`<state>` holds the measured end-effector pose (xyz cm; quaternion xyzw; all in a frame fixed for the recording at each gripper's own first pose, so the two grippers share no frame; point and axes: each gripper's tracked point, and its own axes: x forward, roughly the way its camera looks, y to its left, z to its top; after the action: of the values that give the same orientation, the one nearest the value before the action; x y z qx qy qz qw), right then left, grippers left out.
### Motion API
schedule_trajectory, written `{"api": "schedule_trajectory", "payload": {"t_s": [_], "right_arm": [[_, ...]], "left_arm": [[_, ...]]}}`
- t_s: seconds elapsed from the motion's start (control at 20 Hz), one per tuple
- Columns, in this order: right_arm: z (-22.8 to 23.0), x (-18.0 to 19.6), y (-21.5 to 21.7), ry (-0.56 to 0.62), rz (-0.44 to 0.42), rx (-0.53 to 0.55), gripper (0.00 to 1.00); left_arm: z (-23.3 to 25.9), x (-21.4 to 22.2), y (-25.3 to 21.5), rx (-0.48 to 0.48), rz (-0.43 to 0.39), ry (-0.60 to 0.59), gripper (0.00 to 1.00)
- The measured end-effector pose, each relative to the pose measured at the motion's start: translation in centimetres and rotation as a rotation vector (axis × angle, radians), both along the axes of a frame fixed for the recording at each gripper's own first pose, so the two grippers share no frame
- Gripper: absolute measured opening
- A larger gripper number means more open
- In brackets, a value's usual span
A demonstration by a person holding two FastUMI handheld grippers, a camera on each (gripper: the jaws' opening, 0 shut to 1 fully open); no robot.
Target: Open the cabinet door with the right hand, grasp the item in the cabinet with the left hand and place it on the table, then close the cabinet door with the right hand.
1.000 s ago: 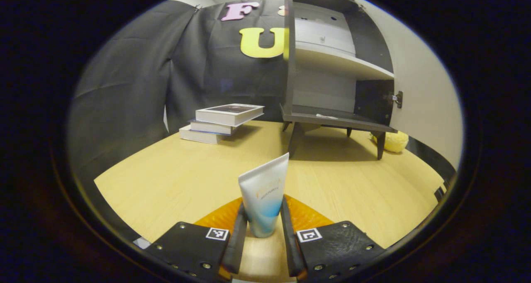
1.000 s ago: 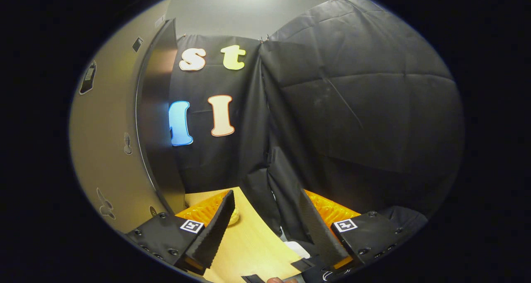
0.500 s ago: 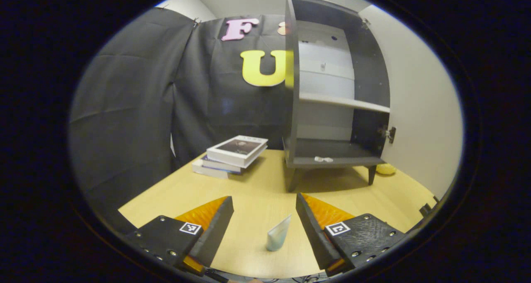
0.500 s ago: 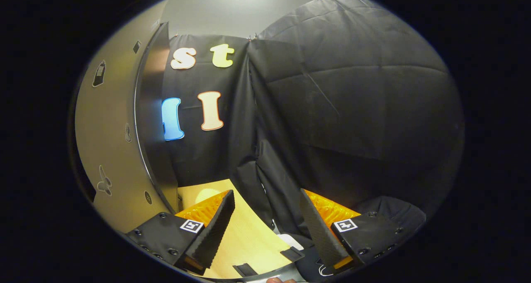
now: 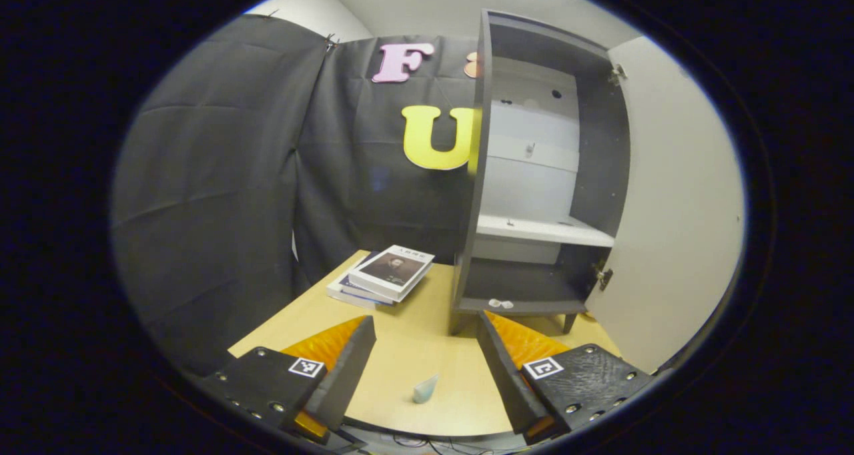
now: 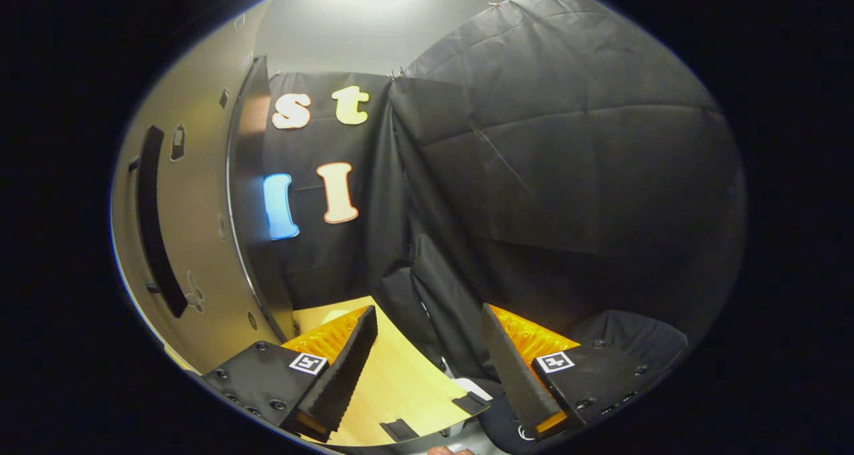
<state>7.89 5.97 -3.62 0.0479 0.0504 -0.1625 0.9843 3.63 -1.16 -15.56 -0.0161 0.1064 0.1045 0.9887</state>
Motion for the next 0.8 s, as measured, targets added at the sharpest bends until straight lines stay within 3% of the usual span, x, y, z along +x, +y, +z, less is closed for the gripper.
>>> {"api": "schedule_trajectory", "payload": {"t_s": [0.05,0.25,0.3,0.4,0.5,0.6,0.65,0.75,0.8], "right_arm": [[0.7,0.2,0.3,-0.017,0.02,0.011,0.98],[2.7,1.4,1.3,-0.049,0.143,0.068,0.98],[3.5,1.8,1.2,-0.058,0.171,0.068,0.93],[3.9,2.7,-0.4,-0.033,0.186,0.068,0.97],[5.1,3.4,0.5,-0.033,0.266,0.07,1.0],[5.9,4.5,1.6,-0.022,0.348,0.069,0.93],[6.2,4.8,2.6,-0.022,0.394,0.07,0.98],[6.6,4.6,4.4,-0.009,0.481,0.098,0.98],[6.6,4.4,5.7,0.005,0.523,0.126,0.93]], "left_arm": [[1.1,0.0,-0.1,0.002,0.02,-0.007,0.93],[5.1,-1.1,-1.4,-0.016,0.102,-0.024,0.91],[6.1,-1.2,-1.8,-0.02,0.113,-0.039,0.93],[6.9,-1.5,-2.5,-0.019,0.13,-0.039,0.92],[7.6,-1.4,-2.7,-0.004,0.151,-0.035,0.89],[9.3,-1.5,-2.9,0.009,0.183,-0.067,0.89],[10.0,-1.9,-3.1,0.018,0.197,-0.085,0.89],[11.2,-2.8,-3.1,0.05,0.221,-0.103,0.89],[11.7,-3.1,-3.1,0.06,0.226,-0.106,0.92]]}}
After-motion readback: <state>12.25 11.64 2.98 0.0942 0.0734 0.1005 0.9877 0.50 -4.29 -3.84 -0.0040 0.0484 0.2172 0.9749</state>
